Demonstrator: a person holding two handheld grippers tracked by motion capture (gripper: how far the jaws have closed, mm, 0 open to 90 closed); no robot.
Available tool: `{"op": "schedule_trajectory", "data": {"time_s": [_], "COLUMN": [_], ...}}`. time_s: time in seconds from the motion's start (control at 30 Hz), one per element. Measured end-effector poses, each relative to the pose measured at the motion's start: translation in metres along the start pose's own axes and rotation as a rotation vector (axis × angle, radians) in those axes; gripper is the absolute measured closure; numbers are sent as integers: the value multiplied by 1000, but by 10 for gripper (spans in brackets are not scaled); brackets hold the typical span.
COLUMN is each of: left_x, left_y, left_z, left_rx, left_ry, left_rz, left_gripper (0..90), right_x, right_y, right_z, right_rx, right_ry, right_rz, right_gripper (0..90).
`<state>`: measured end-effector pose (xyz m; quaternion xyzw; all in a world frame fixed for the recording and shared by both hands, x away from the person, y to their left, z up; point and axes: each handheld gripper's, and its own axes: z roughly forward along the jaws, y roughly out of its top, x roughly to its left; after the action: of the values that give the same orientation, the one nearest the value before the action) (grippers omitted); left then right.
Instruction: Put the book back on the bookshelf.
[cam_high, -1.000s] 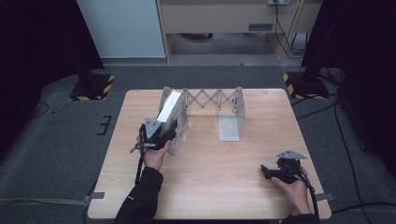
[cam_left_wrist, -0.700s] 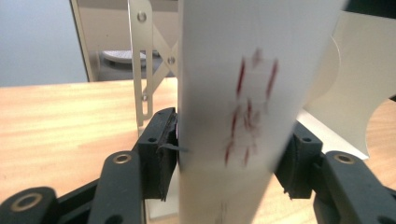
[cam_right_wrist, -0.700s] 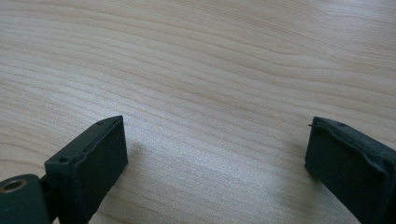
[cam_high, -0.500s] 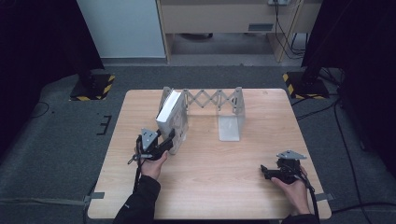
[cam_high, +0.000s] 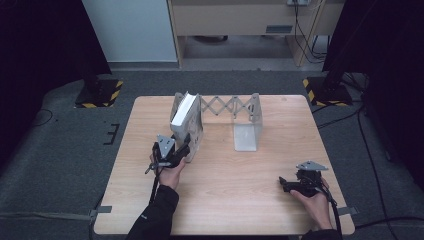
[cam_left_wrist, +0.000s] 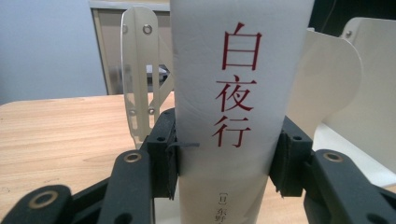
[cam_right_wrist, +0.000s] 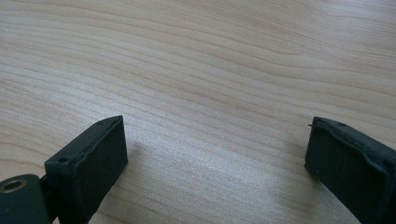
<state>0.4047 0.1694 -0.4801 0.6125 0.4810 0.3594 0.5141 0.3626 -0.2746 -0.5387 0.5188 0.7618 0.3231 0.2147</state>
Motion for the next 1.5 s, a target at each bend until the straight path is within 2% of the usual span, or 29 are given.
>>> {"op": "schedule_trajectory", "data": {"time_s": [0.3,0.43,0.53,0.7,0.77,0.87,1.13,1.27,1.5], "left_x": [-2,0,1,5,4,5,-4,-9,-15], "left_y": [0,1,-1,-12,-14,-15,-18,-18,-16], "left_z": [12,9,2,-8,-10,-11,-5,1,13], "left_rx": [-16,3,43,80,92,94,69,66,74], "left_ry": [21,-10,-26,-56,-53,-56,0,-9,-16], "left_rz": [-11,11,30,-5,5,-7,3,3,-39], "left_gripper": [510,502,492,505,518,523,530,527,514], "right_x": [0,0,0,0,0,0,0,0,0], "right_y": [0,0,0,0,0,0,0,0,0], "right_z": [0,0,0,0,0,0,0,0,0], "right_rx": [0,0,1,1,1,1,1,0,0], "right_ry": [0,0,3,3,3,3,3,1,1], "right_rz": [0,0,-3,-5,-5,-5,-3,-1,0], "right_gripper": [60,60,60,60,60,60,60,59,59]}}
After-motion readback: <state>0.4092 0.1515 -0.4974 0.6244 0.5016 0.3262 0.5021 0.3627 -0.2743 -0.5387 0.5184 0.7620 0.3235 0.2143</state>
